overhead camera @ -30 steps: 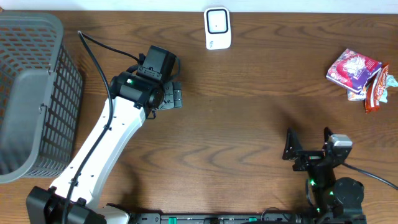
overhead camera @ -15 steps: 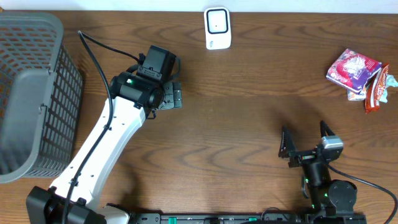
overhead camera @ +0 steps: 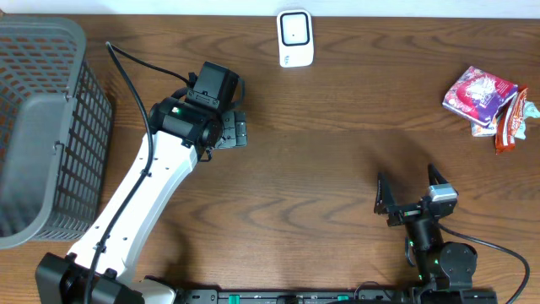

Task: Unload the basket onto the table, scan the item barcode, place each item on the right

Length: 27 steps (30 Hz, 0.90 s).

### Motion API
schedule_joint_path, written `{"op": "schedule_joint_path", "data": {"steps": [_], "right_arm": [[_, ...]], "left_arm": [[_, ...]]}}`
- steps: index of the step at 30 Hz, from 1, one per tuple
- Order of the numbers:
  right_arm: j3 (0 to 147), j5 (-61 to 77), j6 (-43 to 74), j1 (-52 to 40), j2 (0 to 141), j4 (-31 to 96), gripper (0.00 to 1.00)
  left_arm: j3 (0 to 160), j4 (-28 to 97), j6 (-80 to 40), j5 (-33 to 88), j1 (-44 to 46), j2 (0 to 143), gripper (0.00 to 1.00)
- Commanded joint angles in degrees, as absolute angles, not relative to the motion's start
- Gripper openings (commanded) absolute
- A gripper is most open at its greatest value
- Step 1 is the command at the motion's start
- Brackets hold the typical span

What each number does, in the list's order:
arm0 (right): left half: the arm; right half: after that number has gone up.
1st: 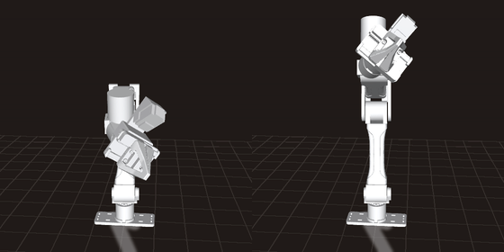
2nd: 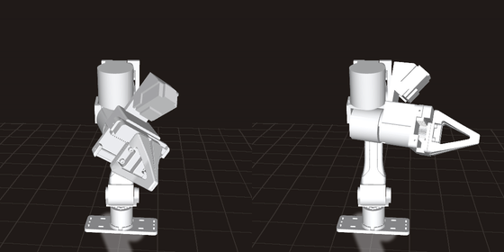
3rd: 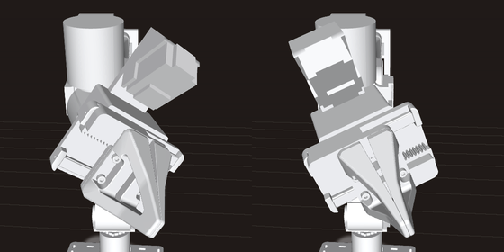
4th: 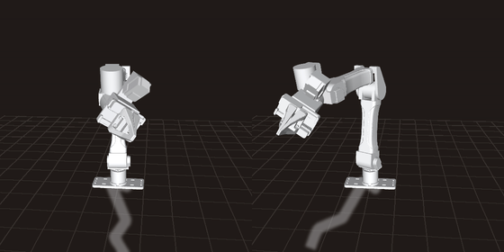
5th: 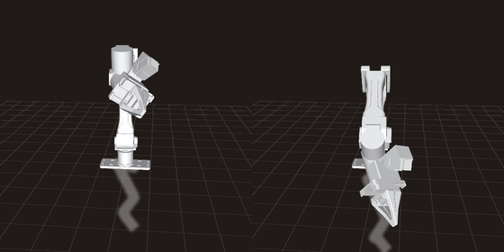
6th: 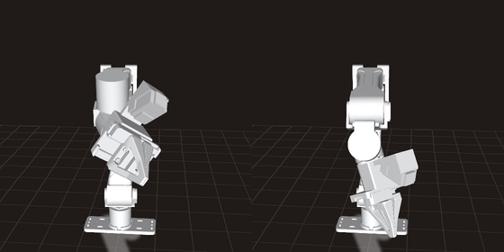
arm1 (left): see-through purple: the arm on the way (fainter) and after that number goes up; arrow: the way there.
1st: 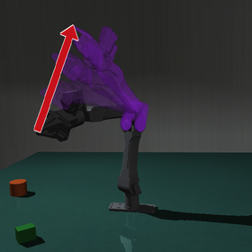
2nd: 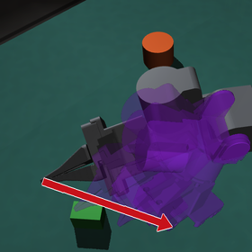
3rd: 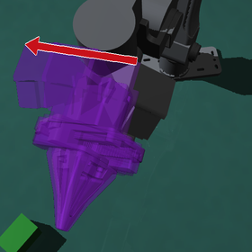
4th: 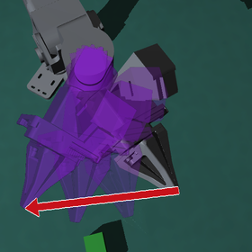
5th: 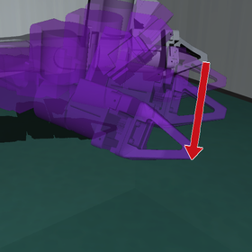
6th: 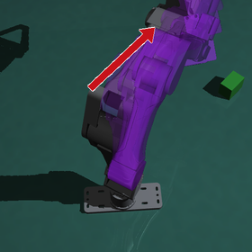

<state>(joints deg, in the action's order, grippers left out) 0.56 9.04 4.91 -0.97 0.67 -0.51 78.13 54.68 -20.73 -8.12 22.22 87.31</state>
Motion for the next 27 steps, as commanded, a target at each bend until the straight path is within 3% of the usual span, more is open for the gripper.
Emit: {"op": "schedule_joint_path", "data": {"steps": [1, 27], "right_arm": [[0.3, 8.7, 4.0, -0.7, 0.3, 2.9, 0.99], [0.3, 8.1, 4.2, -0.7, 0.3, 3.7, 0.99]], "left_arm": [[77.7, 54.8, -20.2, -9.3, 22.1, 86.8, 0.98], [77.7, 54.8, -20.2, -9.3, 22.1, 86.8, 0.98]]}}
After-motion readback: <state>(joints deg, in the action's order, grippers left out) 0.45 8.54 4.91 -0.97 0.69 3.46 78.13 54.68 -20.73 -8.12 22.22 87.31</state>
